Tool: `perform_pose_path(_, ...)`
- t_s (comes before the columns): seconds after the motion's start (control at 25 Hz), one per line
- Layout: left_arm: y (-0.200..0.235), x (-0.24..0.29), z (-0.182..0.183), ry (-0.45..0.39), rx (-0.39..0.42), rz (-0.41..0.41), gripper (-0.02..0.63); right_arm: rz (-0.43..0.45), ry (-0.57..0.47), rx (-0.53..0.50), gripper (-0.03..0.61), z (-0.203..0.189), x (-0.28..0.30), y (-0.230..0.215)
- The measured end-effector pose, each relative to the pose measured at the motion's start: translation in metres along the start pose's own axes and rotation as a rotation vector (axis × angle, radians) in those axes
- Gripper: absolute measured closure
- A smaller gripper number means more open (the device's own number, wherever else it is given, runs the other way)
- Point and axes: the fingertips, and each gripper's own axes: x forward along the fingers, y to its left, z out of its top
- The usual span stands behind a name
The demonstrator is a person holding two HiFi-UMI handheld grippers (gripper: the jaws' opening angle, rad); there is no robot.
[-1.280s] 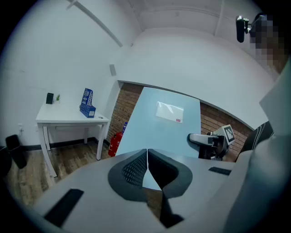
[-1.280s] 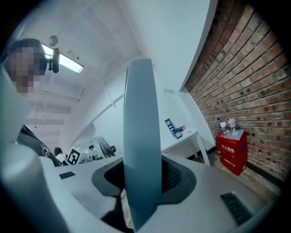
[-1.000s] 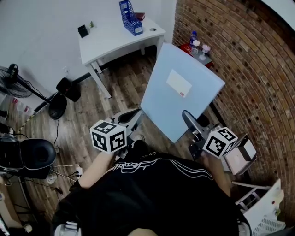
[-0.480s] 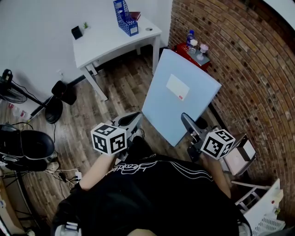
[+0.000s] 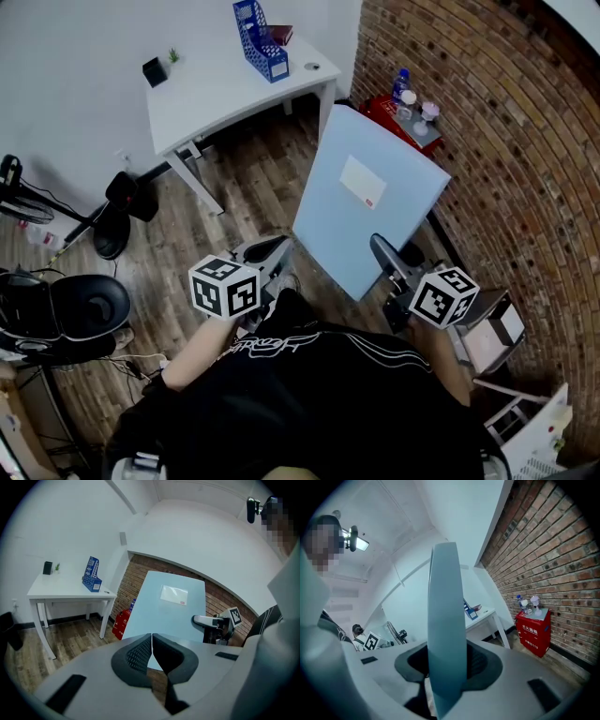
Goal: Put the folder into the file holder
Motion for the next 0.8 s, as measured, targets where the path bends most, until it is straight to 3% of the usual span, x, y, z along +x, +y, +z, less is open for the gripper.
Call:
perform_pose_path(0.44, 0.103, 0.041, 0.071, 0.038, -0.024, -0.015, 0.581, -0.049, 0.015, 0.039, 0.416, 0.038, 0.119, -0.030)
perform_pose_path(0.8, 0.191, 0.054, 0.122, 0.006, -0.047, -0.042, 0.581, -0.088, 0.027, -0.030, 0.416, 0.071, 0.220, -0.032)
